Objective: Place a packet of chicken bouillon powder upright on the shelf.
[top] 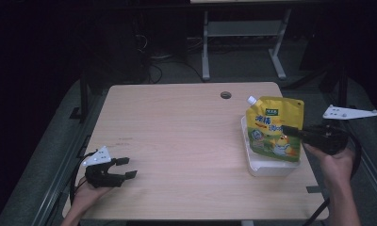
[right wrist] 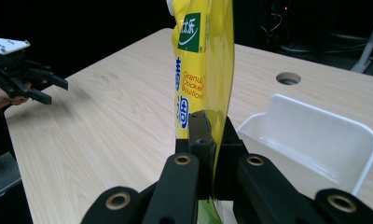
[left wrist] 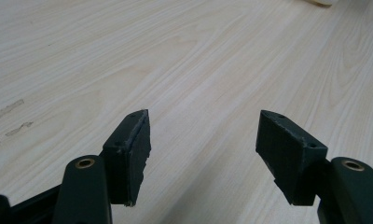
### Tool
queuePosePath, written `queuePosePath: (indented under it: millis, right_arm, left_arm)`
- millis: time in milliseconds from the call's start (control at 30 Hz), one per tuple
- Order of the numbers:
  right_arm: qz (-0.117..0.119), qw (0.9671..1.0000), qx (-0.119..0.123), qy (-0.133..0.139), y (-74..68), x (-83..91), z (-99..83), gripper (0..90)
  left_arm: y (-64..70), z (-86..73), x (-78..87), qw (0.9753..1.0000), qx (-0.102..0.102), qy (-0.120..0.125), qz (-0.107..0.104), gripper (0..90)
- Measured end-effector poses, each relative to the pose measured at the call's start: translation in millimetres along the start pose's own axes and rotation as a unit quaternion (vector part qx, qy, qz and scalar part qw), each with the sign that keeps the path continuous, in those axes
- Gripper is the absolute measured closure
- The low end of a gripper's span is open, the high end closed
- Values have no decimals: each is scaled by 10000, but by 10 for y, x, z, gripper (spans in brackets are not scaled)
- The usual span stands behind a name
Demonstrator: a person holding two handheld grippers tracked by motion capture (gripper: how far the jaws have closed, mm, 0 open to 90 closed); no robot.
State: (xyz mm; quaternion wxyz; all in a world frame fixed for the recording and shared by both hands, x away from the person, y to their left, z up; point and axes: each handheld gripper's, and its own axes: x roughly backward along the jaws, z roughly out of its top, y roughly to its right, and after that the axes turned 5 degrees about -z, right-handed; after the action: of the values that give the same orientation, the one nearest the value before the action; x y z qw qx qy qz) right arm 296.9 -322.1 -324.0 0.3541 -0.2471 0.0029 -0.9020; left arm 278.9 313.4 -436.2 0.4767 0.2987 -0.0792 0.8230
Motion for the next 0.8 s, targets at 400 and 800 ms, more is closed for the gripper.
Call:
queuePosePath:
  millis: [400, 800]
  right_arm:
    - [-27, 9999, -145, -56, 70, -60, -146, 886]
    - [-36, 9996, -235, -146, 106, -142, -262, 885]
  left_arm:
    - [-9, -3, 1, 10000, 32, 27, 2, 350]
    - [-6, -13, -17, 10000, 41, 3, -26, 351]
